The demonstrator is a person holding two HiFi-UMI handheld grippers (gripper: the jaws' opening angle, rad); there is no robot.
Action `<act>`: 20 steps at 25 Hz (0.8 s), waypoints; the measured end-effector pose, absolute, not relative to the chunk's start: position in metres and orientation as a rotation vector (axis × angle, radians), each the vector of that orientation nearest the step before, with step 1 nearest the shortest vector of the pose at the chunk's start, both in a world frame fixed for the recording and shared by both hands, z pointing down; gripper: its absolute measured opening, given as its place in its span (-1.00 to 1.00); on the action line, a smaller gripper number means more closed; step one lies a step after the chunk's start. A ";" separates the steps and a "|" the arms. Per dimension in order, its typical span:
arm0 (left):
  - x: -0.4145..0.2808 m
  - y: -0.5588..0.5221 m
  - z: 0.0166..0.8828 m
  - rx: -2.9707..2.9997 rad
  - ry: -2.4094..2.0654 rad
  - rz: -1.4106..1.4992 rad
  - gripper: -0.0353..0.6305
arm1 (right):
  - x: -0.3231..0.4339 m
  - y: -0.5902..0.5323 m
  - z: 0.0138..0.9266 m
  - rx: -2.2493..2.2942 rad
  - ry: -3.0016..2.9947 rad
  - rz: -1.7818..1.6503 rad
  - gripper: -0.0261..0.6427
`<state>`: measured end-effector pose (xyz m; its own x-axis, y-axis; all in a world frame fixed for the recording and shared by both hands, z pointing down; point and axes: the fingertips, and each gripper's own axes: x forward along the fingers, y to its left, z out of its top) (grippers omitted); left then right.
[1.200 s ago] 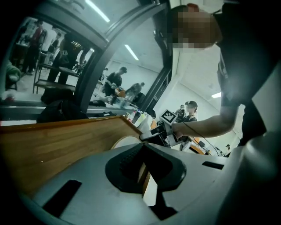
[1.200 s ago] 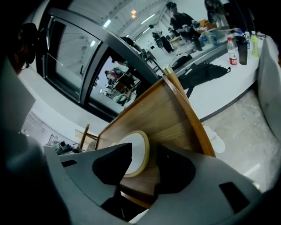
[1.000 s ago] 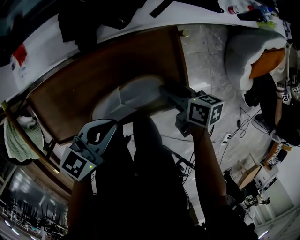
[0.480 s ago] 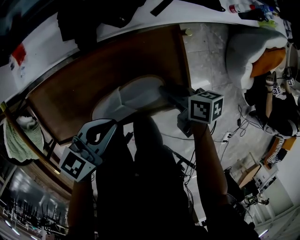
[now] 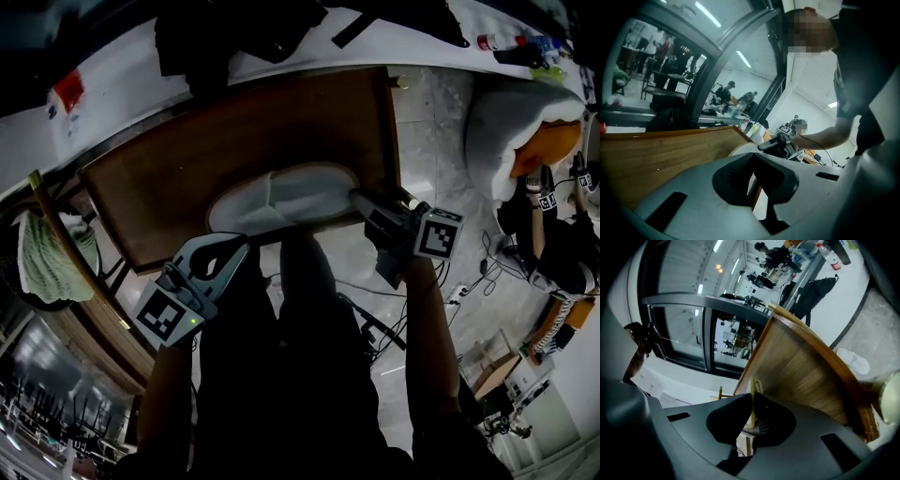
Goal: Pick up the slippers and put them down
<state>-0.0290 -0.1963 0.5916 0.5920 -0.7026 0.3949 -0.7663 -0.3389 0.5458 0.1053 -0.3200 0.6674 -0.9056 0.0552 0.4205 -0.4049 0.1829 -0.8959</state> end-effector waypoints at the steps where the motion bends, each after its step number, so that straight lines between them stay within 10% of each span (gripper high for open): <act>1: -0.032 -0.194 0.589 2.107 -1.169 0.110 -0.86 | 0.106 -0.319 0.665 0.323 -2.116 1.805 -0.81; 20: -0.092 -0.187 0.507 2.158 -1.378 0.083 -0.86 | 0.104 -0.342 0.546 0.262 -2.382 1.859 -0.81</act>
<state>-0.0923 -0.1866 0.5065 0.4666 -0.8145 0.3447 -0.8500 -0.3053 0.4292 0.1039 -0.3416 0.5465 -0.9792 -0.0687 0.1909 -0.2019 0.2356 -0.9507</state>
